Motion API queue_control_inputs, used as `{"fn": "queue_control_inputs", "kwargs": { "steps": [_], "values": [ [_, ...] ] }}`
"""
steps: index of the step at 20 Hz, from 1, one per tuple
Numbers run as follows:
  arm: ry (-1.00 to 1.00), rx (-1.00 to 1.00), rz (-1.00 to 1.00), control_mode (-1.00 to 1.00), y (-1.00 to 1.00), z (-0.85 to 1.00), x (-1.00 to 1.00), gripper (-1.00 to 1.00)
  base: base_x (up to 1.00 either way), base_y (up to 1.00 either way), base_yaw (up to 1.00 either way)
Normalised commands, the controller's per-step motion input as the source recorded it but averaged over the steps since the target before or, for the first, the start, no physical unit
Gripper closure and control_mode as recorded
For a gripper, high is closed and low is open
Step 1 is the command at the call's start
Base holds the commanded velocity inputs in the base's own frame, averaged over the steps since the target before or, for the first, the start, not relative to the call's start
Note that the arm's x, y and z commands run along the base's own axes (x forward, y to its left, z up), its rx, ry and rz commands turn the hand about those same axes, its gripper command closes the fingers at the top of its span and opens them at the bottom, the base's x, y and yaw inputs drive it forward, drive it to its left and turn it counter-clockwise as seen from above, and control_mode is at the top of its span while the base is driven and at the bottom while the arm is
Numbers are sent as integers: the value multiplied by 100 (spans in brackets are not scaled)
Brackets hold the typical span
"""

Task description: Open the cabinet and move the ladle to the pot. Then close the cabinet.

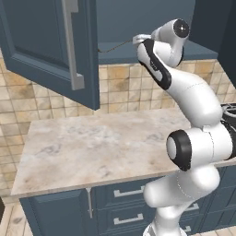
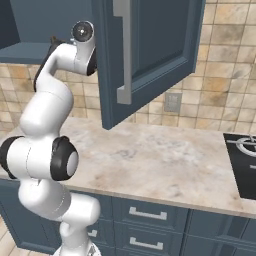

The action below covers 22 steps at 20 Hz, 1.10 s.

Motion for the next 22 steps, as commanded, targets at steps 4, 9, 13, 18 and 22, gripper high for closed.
{"fn": "queue_control_inputs", "kwargs": {
  "steps": [4, 9, 13, 18, 22],
  "values": [
    [7, 0, 0, -100, -4, 0, 38, -100, 0, 0, 0],
    [11, 0, 0, -100, -12, 0, 35, -100, 0, 0, 0],
    [7, 0, 1, -100, -10, 0, 38, -100, 0, 0, 0],
    [0, 0, 2, -100, 0, -1, 43, -100, 0, 0, 0],
    [0, 0, 3, -100, 0, -12, 45, -100, 0, 0, 0]
  ]
}}
